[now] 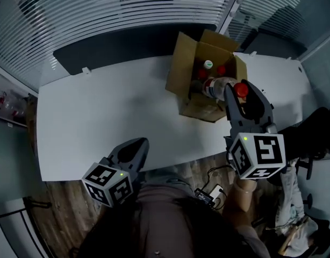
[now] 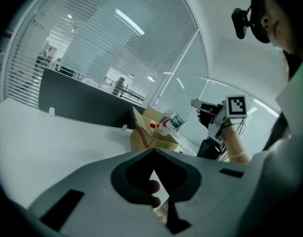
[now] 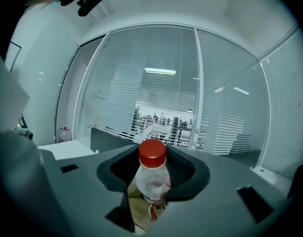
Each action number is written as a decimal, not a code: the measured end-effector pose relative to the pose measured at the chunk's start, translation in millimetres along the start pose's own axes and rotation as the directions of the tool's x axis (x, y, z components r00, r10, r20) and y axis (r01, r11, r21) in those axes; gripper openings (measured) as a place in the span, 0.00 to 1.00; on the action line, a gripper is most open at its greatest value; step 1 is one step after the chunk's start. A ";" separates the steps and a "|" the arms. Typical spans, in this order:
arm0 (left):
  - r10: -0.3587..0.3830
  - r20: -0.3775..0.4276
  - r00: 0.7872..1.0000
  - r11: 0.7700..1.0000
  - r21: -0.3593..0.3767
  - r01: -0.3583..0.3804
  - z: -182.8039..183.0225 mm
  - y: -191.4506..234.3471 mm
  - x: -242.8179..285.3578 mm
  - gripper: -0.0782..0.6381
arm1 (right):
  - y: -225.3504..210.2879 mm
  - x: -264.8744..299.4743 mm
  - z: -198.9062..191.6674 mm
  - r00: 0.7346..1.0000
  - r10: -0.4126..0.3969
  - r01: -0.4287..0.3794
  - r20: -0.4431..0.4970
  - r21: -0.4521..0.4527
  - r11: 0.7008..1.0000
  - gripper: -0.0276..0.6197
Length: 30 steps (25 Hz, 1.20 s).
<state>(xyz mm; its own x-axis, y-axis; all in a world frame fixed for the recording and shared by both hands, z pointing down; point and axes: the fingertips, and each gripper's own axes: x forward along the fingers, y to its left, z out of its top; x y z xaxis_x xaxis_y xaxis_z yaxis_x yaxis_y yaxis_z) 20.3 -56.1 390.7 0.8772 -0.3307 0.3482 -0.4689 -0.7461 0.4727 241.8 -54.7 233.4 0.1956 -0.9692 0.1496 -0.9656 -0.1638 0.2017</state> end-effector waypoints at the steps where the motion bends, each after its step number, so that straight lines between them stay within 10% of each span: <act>1: -0.007 -0.001 1.000 1.000 0.001 0.007 0.8 5.5 -6.2 0.12 | 6.6 -2.0 2.1 1.000 -0.012 0.012 -0.001 -0.002 1.000 0.32; 16: -0.063 -0.032 0.997 0.998 0.017 0.064 3.0 71.4 -86.3 0.12 | 124.8 -15.3 8.5 0.999 -0.037 0.037 -0.033 -0.001 0.999 0.32; 30: 0.081 0.023 0.996 0.997 -0.022 -0.080 -2.9 129.8 -151.3 0.12 | 236.3 40.7 -12.6 0.980 0.176 -0.177 -0.089 -0.006 0.984 0.32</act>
<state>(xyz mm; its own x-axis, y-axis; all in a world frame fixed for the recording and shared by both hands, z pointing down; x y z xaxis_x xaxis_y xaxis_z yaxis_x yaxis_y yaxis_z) -173.5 -101.2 401.7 0.8385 -0.4035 0.3663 -0.5402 -0.7040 0.4611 23.7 -130.5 299.3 0.0374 -0.9626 0.2684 -0.9840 0.0113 0.1778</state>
